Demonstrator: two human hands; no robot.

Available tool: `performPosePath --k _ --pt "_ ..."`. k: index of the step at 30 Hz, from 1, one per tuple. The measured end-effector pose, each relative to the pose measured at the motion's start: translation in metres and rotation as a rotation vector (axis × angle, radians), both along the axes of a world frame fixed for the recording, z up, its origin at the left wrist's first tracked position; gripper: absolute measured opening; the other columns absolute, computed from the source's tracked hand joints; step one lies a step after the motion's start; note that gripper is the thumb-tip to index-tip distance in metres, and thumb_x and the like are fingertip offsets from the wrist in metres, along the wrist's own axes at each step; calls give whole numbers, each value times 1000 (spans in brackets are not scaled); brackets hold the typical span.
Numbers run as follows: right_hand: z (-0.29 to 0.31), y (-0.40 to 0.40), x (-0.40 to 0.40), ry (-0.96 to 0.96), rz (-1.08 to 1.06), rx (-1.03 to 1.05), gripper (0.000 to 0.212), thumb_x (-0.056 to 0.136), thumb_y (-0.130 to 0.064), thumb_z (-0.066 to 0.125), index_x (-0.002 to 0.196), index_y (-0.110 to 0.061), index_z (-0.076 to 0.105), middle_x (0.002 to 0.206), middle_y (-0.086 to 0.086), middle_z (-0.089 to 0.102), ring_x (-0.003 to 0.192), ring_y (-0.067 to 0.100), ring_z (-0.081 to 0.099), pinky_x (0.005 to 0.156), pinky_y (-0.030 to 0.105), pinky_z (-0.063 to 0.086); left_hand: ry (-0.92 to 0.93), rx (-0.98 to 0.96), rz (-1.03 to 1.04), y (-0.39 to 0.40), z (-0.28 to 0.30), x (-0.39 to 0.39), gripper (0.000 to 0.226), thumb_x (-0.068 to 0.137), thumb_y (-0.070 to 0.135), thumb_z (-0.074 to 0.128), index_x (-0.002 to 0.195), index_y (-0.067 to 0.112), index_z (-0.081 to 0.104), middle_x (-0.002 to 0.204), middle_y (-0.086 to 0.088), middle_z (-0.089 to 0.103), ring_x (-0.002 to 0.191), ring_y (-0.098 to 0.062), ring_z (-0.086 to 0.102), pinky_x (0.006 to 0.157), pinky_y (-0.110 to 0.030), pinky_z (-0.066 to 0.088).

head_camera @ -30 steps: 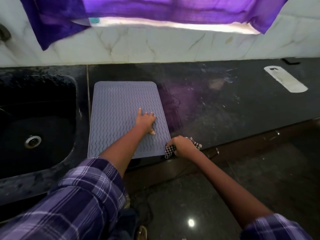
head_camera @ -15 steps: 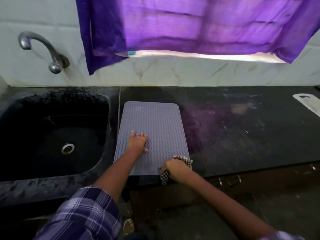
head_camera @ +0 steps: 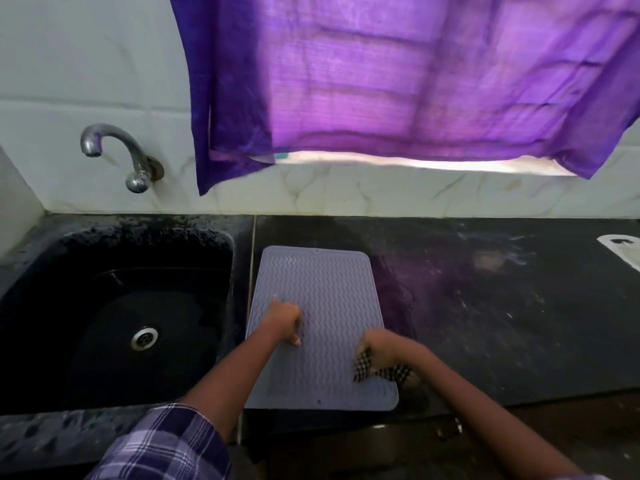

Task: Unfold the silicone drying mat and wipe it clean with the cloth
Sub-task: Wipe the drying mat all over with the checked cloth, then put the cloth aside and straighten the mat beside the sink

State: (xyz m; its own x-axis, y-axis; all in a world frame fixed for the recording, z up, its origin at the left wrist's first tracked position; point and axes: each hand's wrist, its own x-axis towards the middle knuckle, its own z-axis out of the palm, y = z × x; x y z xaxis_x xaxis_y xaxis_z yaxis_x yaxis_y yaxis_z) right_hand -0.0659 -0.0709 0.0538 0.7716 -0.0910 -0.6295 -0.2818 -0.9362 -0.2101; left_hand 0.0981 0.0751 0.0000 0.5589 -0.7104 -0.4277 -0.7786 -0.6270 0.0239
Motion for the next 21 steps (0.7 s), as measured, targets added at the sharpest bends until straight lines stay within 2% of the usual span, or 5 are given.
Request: performPosePath --k 4,9,14,17,21 --pt "15 -51 6 -186 -262 -6 30 83 -1 62 111 -5 71 116 13 70 108 23 64 94 31 50 -21 -83 83 4 4 26 32 88 26 64 117 12 65 125 -7 63 118 -23 59 100 -31 42" --pt "-7 -68 -8 -391 -583 -54 26 83 -8 62 107 -5 73 112 16 72 107 26 66 89 33 51 -123 -23 55 -18 9 24 33 96 20 50 126 9 57 132 -9 58 123 -25 56 103 -36 43" --pt "9 -114 -19 -491 -826 -195 29 86 -10 55 109 -13 73 112 15 72 108 31 65 91 40 55 -189 20 35 -53 12 13 42 97 28 49 136 9 49 141 -10 50 132 -25 48 110 -39 36" --pt "21 -152 -18 -547 -859 -395 25 88 -16 55 108 -9 70 112 18 70 109 34 64 91 42 54 -213 -11 54 -64 9 9 36 99 26 46 129 9 54 135 -9 55 126 -24 53 106 -35 40" --pt "7 -173 -7 -367 -689 -614 35 88 -22 58 123 -16 56 131 13 54 127 32 44 105 48 34 -236 -38 123 -58 3 9 28 99 18 43 119 9 61 124 -7 64 116 -22 61 96 -31 47"
